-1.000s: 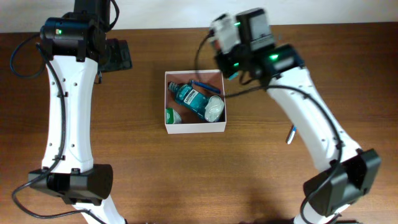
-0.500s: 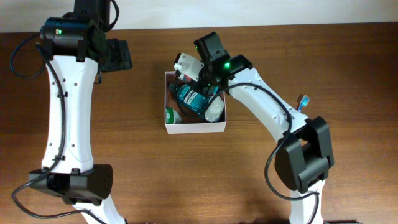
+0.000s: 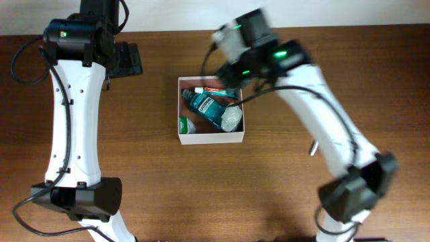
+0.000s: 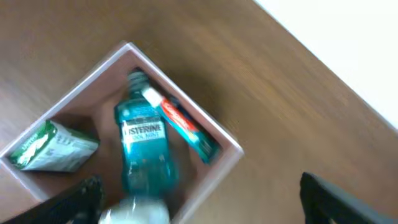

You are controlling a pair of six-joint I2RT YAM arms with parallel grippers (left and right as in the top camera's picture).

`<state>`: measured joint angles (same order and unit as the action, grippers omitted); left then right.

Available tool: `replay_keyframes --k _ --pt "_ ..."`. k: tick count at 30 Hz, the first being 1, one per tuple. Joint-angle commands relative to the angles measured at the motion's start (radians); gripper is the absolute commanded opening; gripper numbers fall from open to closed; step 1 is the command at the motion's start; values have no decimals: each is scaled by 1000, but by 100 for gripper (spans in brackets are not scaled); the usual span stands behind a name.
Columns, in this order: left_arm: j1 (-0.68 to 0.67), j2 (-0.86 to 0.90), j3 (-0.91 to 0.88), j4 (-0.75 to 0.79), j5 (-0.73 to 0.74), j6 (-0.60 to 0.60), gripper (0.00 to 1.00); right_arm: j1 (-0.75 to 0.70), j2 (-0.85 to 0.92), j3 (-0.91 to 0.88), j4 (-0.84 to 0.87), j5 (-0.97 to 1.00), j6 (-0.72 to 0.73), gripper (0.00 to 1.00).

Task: Pack container
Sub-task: 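Carry the toothpaste over the box and release it inside, then lower the right gripper onto the blue toothbrush handle and close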

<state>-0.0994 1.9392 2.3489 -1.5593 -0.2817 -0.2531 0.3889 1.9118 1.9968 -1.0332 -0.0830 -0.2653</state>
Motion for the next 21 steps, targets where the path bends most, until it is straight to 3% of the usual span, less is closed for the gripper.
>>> replay_keyframes --k 1,10,21 --pt "3 -8 11 2 -10 8 100 -121 -41 18 -106 20 257 82" --pt "3 -8 11 2 -10 8 100 -439 -3 -96 -267 16 510 65" --pt "3 -8 11 2 -10 8 100 -567 -3 -555 11 8 623 61"
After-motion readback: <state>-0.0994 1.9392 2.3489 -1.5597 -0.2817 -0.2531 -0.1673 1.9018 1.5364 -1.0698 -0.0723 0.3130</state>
